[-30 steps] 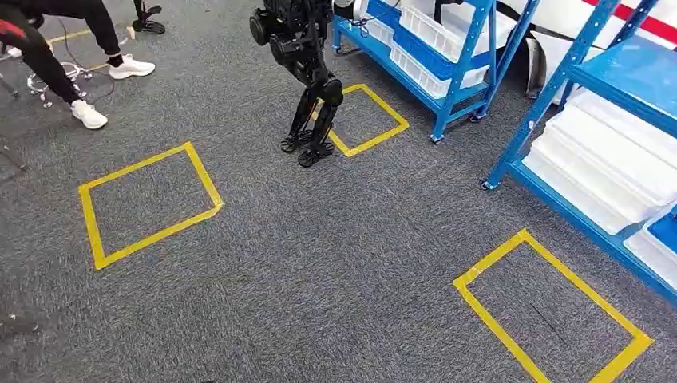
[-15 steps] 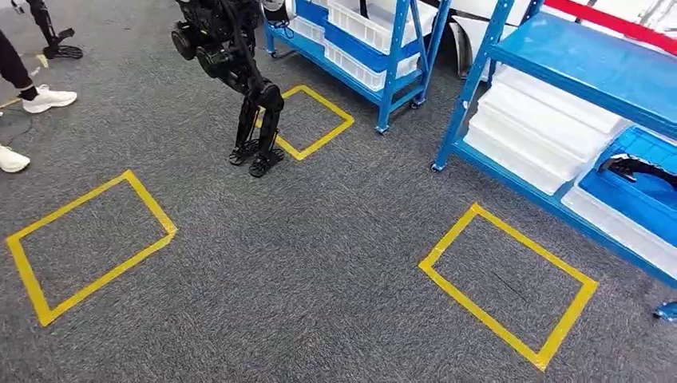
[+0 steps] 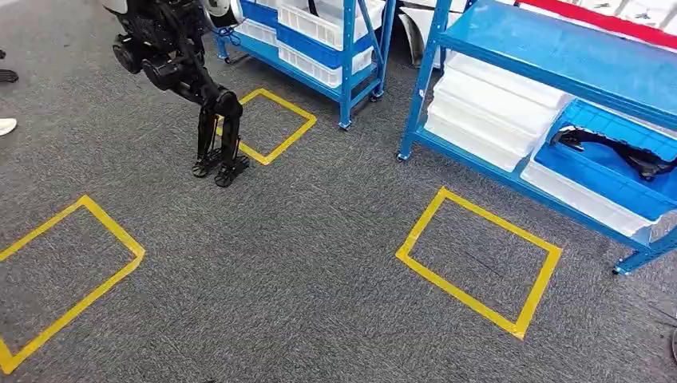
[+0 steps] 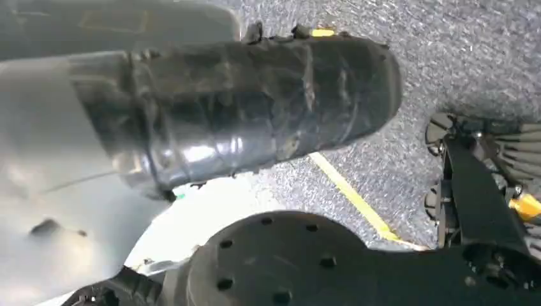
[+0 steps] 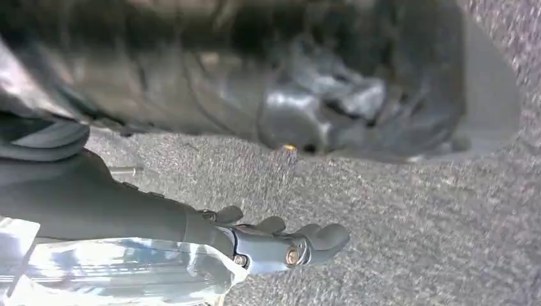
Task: Take the parts from the cabinet and place them on the table.
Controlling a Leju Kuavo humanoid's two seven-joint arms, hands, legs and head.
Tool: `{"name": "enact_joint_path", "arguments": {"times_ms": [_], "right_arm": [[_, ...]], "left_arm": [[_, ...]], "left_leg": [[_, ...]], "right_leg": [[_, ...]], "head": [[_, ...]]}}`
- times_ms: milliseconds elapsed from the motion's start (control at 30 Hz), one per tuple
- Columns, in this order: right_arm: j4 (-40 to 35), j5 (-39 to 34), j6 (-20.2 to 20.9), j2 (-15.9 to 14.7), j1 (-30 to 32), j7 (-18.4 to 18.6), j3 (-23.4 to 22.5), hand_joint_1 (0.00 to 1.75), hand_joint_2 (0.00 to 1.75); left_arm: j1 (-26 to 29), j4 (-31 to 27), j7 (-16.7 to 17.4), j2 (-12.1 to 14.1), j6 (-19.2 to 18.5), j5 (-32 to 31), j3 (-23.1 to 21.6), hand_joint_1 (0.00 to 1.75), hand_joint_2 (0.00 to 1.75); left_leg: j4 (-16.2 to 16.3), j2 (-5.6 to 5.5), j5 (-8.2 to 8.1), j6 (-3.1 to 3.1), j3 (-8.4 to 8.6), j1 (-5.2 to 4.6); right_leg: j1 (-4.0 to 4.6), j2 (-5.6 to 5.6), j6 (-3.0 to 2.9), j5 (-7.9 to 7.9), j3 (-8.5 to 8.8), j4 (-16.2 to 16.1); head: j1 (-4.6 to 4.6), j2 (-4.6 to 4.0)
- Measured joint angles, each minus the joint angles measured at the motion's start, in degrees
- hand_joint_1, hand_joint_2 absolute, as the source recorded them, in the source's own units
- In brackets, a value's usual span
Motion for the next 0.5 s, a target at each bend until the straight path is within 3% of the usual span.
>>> {"name": "enact_joint_path", "arguments": {"times_ms": [33, 67, 100, 167, 200, 233, 267, 333, 367, 400, 500], "right_arm": [[0.00, 0.00, 0.02, -0.04, 0.02, 0.00, 0.00, 0.00, 0.00], [0.00, 0.00, 0.02, 0.02, 0.23, 0.00, 0.00, 0.00, 0.00], [0.00, -0.02, 0.02, 0.06, 0.17, 0.00, 0.00, 0.00, 0.00], [0.00, 0.00, 0.02, 0.13, -0.13, 0.00, 0.00, 0.00, 0.00], [0.00, 0.00, 0.02, 0.15, -0.16, 0.00, 0.00, 0.00, 0.00], [0.00, -0.02, 0.00, 0.17, -0.13, 0.00, 0.00, 0.00, 0.00], [0.00, -0.02, 0.02, 0.17, -0.04, 0.00, 0.00, 0.00, 0.00], [0.00, -0.02, 0.02, 0.33, 0.06, 0.09, 0.00, 0.00, 0.00], [0.00, -0.02, 0.00, 0.48, 0.03, 0.13, 0.00, 0.00, 0.00], [0.00, -0.02, 0.00, 0.48, -0.09, 0.15, 0.00, 0.00, 0.00], [0.00, -0.02, 0.00, 0.46, 0.01, 0.35, 0.00, 0.00, 0.00]], "left_arm": [[-0.12, -0.06, -0.04, 0.00, -0.02, 0.00, 0.02, 0.00, 0.00], [-0.18, -0.04, -0.15, 0.00, -0.02, 0.00, 0.02, 0.00, 0.00], [-0.18, -0.04, -0.09, 0.02, -0.02, 0.00, 0.02, 0.00, 0.00], [0.02, -0.04, -0.02, 0.48, -0.04, 0.00, 0.00, 0.00, 0.00], [0.13, -0.04, -0.02, 0.72, -0.07, 0.00, 0.02, 0.00, 0.00], [0.23, -0.04, 0.02, 1.03, -0.07, 0.00, 0.00, 0.00, 0.00], [0.34, -0.04, 0.02, 1.20, -0.07, 0.00, 0.00, 0.00, 0.00], [0.39, -0.02, 0.02, 1.35, -0.07, 0.00, 0.00, 0.00, 0.00], [0.37, -0.02, 0.11, 1.40, -0.04, 0.00, 0.00, 0.00, 0.00], [0.45, 0.00, 0.31, 1.38, 0.02, 0.00, 0.00, 0.00, 0.00], [0.07, 0.00, 0.42, 1.40, 0.00, 0.07, 0.00, 0.00, 0.00]], "left_leg": [[-0.21, 0.46, -0.21, -0.43, 0.46, -0.05], [0.39, -1.84, -0.77, -0.92, 0.64, 0.12], [2.77, -3.82, -2.43, -1.14, -0.55, 0.12], [12.32, -5.09, -7.00, -1.34, -5.39, 0.18], [16.26, -5.27, -8.15, -1.45, -7.56, 0.18], [18.21, -5.38, -8.06, -1.49, -8.93, 0.18], [17.26, -5.40, -6.56, -1.49, -8.89, 0.22], [8.34, -6.19, -0.55, -1.44, -5.36, 0.41], [3.31, -8.04, 2.00, -1.36, -3.15, 0.61], [0.50, -10.51, 2.04, -1.21, -1.95, 0.77], [0.04, -9.06, 1.60, -0.16, -1.71, 0.41]], "right_leg": [[-0.19, 0.69, -0.34, 0.24, 0.43, -0.75], [-0.65, 1.02, -0.62, 0.69, 1.09, -1.48], [-0.73, 1.55, -0.84, 0.83, 1.21, -1.69], [-0.78, 2.88, -1.07, 0.88, 1.12, -1.68], [-0.78, 3.56, -1.11, 0.85, 1.13, -1.67], [-0.78, 4.38, -1.12, 0.82, 1.17, -1.65], [-0.82, 5.12, -1.10, 0.77, 1.28, -1.64], [-0.94, 6.86, -0.77, 0.56, 1.60, -1.46], [-1.02, 7.53, -0.52, 0.39, 1.69, -1.30], [-0.79, 8.11, -0.15, 0.13, 1.54, -0.95], [-1.25, 10.08, 1.08, 0.19, 1.02, -1.11]], "head": [[0.04, 0.00], [-0.06, 0.00], [-0.24, 0.00], [-0.42, 0.00], [-0.44, 0.00], [-0.44, 0.00], [-0.46, 0.00], [-0.46, 0.00], [-0.46, 0.00], [-0.46, 0.00], [-0.40, 0.00]]}}
